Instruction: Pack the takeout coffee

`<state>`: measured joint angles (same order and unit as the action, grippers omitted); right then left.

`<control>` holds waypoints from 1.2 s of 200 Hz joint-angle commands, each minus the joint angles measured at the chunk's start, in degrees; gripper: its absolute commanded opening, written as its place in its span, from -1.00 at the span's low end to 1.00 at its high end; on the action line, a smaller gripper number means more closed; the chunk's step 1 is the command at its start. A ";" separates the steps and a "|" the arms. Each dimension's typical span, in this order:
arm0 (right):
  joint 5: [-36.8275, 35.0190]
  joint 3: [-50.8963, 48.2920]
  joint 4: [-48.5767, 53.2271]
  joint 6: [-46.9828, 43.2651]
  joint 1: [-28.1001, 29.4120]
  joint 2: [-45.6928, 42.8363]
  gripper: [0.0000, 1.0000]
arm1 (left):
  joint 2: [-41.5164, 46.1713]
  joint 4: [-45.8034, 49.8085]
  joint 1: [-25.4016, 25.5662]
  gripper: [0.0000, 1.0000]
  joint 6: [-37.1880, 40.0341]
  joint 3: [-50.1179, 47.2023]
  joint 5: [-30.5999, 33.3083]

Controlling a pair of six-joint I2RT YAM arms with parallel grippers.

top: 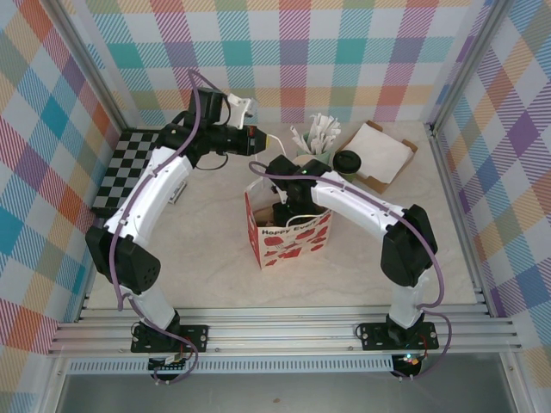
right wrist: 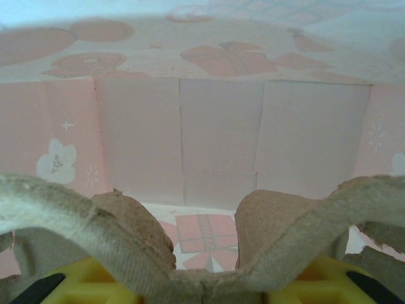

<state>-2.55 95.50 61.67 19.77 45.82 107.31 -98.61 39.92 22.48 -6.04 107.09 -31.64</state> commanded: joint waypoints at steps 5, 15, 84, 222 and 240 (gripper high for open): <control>-0.12 -0.58 2.75 -2.05 0.50 1.17 -0.26 | 1.49 -3.03 0.46 -0.96 -1.80 -0.39 0.71; -0.67 -0.82 2.88 -2.03 0.50 1.49 -0.26 | 1.33 -3.22 0.46 -0.96 -2.04 -0.13 0.96; -1.93 -2.77 2.26 -2.63 0.93 3.18 -0.27 | 0.20 -3.69 0.46 -1.00 -3.18 0.58 -0.27; -3.06 -9.06 -1.62 -1.48 0.94 6.04 -0.26 | -0.43 -3.40 0.26 -1.00 -2.66 2.13 2.07; -3.53 -9.63 -2.37 -0.85 0.94 6.42 -0.25 | -0.60 -3.42 0.27 -1.00 -2.56 2.50 1.52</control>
<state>-4.80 87.39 58.13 17.54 46.28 111.96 -99.50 38.59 22.48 -9.37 107.20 -30.35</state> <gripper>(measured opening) 0.371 0.063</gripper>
